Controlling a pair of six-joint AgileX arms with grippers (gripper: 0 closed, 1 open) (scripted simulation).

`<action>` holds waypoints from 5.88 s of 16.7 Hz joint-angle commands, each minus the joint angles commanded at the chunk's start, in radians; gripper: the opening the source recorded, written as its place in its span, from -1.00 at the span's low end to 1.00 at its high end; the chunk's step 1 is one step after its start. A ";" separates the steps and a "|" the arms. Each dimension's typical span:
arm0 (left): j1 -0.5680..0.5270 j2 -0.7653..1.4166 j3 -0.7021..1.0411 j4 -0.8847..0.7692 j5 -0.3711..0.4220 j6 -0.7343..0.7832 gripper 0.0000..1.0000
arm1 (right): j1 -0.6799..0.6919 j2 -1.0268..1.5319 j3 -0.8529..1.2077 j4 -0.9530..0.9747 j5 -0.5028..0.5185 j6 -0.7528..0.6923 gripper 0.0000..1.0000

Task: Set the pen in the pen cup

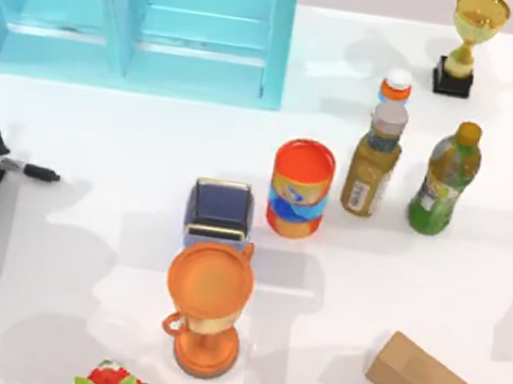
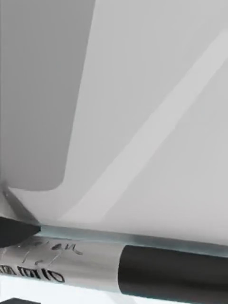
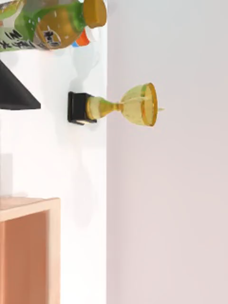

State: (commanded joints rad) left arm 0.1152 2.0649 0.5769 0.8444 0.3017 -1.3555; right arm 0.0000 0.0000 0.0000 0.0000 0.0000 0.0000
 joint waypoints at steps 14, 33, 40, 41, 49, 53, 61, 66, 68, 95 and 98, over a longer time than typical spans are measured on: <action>0.020 -0.238 0.056 -0.470 -0.017 0.061 -1.00 | 0.000 0.000 0.000 0.000 0.000 0.000 1.00; 0.183 -1.243 0.008 -1.458 0.080 0.171 -1.00 | 0.000 0.000 0.000 0.000 0.000 0.000 1.00; 0.175 -1.248 0.012 -1.463 0.071 0.182 -1.00 | 0.000 0.000 0.000 0.000 0.000 0.000 1.00; 0.160 -1.236 0.016 -1.448 0.050 0.195 -1.00 | 0.000 0.000 0.000 0.000 0.000 0.000 1.00; -0.166 -0.974 0.117 -1.085 -0.416 0.475 -1.00 | 0.000 0.000 0.000 0.000 0.000 0.000 1.00; -0.417 -0.773 0.195 -0.807 -0.779 0.689 -1.00 | 0.000 0.000 0.000 0.000 0.000 0.000 1.00; -0.923 -0.368 0.353 -0.249 -1.509 1.116 -1.00 | 0.000 0.000 0.000 0.000 0.000 0.000 1.00; -1.142 -0.193 0.421 -0.008 -1.820 1.300 -1.00 | 0.000 0.000 0.000 0.000 0.000 0.000 1.00; -1.190 -0.154 0.436 0.044 -1.887 1.340 -1.00 | 0.000 0.000 0.000 0.000 0.000 0.000 1.00; -1.197 -0.135 0.437 0.074 -1.902 1.357 0.36 | 0.000 0.000 0.000 0.000 0.000 0.000 1.00; -1.197 -0.135 0.437 0.074 -1.902 1.357 0.81 | 0.000 0.000 0.000 0.000 0.000 0.000 1.00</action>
State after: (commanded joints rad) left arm -1.0816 1.9301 1.0141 0.9185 -1.5998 0.0018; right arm 0.0000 0.0000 0.0000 0.0000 0.0000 0.0000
